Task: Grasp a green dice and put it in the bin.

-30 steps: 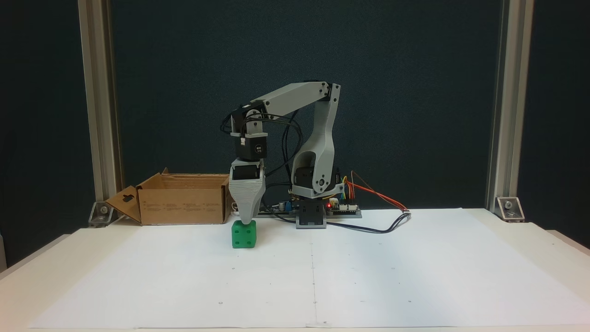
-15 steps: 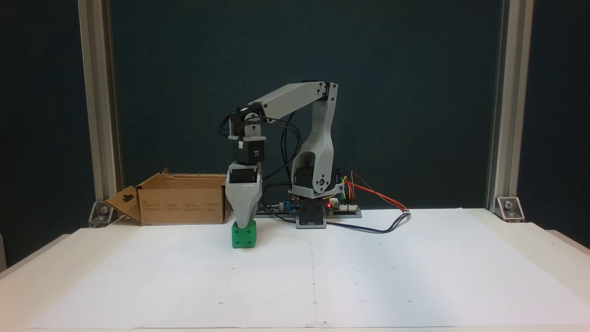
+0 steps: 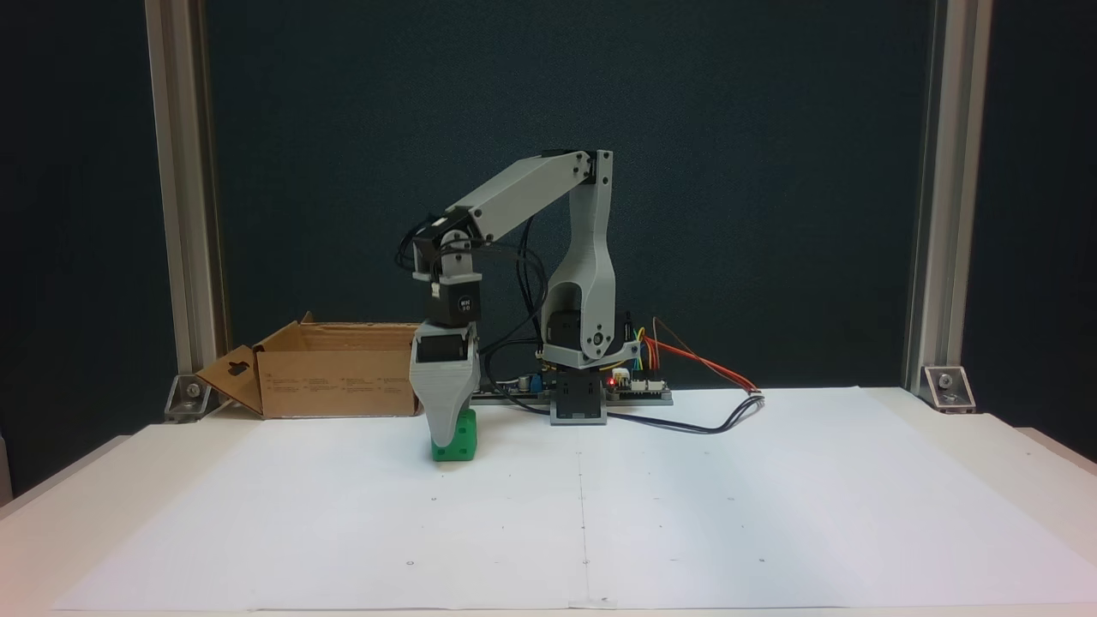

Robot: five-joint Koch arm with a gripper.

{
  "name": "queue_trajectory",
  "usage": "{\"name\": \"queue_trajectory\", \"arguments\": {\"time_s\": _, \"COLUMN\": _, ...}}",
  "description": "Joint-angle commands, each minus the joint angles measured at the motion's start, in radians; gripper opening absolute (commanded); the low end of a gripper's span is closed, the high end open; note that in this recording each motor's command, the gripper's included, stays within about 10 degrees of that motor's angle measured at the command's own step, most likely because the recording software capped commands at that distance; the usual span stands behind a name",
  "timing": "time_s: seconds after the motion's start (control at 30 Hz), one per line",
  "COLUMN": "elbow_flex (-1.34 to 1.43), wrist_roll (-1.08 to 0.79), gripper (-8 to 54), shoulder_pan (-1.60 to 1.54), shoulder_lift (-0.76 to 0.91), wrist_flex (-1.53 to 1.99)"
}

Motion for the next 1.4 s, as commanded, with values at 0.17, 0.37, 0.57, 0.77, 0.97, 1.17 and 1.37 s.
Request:
{"name": "queue_trajectory", "arguments": {"time_s": 0.17, "elbow_flex": -0.008, "wrist_roll": -0.041, "gripper": 43.2, "shoulder_pan": 0.014, "shoulder_lift": 0.0, "wrist_flex": -0.005}}
{"name": "queue_trajectory", "arguments": {"time_s": 0.37, "elbow_flex": 0.02, "wrist_roll": -0.009, "gripper": 43.2, "shoulder_pan": 0.012, "shoulder_lift": 0.0, "wrist_flex": -0.005}}
{"name": "queue_trajectory", "arguments": {"time_s": 0.57, "elbow_flex": 0.029, "wrist_roll": 0.017, "gripper": 43.2, "shoulder_pan": 0.003, "shoulder_lift": -0.005, "wrist_flex": -0.006}}
{"name": "queue_trajectory", "arguments": {"time_s": 0.77, "elbow_flex": 0.029, "wrist_roll": 0.081, "gripper": 43.1, "shoulder_pan": -0.002, "shoulder_lift": -0.006, "wrist_flex": -0.029}}
{"name": "queue_trajectory", "arguments": {"time_s": 0.97, "elbow_flex": 0.029, "wrist_roll": 0.118, "gripper": 43.2, "shoulder_pan": -0.002, "shoulder_lift": -0.008, "wrist_flex": -0.043}}
{"name": "queue_trajectory", "arguments": {"time_s": 1.17, "elbow_flex": 0.029, "wrist_roll": 0.147, "gripper": 43.2, "shoulder_pan": -0.002, "shoulder_lift": -0.009, "wrist_flex": -0.041}}
{"name": "queue_trajectory", "arguments": {"time_s": 1.37, "elbow_flex": 0.032, "wrist_roll": 0.147, "gripper": 43.2, "shoulder_pan": -0.002, "shoulder_lift": -0.011, "wrist_flex": -0.04}}
